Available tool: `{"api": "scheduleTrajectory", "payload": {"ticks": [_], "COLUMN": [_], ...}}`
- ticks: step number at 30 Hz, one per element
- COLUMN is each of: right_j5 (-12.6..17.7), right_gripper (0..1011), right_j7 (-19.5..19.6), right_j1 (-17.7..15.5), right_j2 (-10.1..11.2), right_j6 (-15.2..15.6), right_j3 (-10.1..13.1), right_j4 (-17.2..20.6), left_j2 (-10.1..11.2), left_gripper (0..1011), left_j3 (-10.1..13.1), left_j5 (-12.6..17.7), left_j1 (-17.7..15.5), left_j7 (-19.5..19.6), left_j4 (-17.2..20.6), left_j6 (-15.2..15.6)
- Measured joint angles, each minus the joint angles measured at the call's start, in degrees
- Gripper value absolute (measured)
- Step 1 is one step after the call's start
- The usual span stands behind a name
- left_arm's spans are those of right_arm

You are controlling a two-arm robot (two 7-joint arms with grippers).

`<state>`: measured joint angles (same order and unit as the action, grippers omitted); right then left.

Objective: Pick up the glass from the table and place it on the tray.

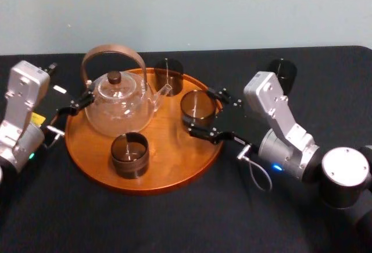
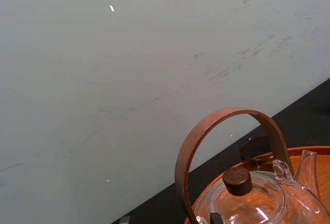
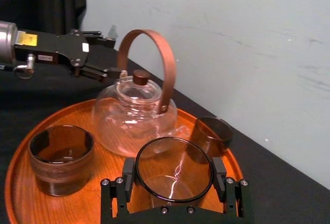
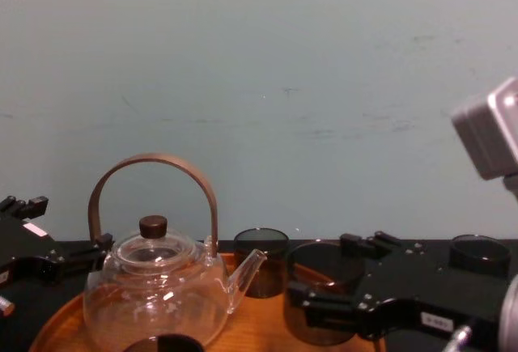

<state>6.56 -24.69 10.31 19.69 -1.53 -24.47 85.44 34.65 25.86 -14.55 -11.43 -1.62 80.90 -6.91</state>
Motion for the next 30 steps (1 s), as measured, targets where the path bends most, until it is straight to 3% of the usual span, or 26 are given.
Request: {"api": "scheduleTrajectory", "payload": {"ticks": [16,30], "right_j5": [0.5,0.8], "right_gripper": [920,920], "right_j7": [-1.2,-1.5], "right_j1": [1.0,1.3], "right_j2": [-1.7,-2.2], "right_j6": [-1.4,-1.9], "right_j3": [-3.3,-4.5], "right_j4": [-3.1,-5.2], "left_j2": [0.0,0.0], "left_gripper": [1010,1009], "left_j3": [0.0,0.0], "left_j5": [0.0,0.0], "left_j1": [0.0,0.0], "left_j7": [0.0,0.0], "left_j4": [0.0,0.0], "left_j6": [0.0,0.0]}}
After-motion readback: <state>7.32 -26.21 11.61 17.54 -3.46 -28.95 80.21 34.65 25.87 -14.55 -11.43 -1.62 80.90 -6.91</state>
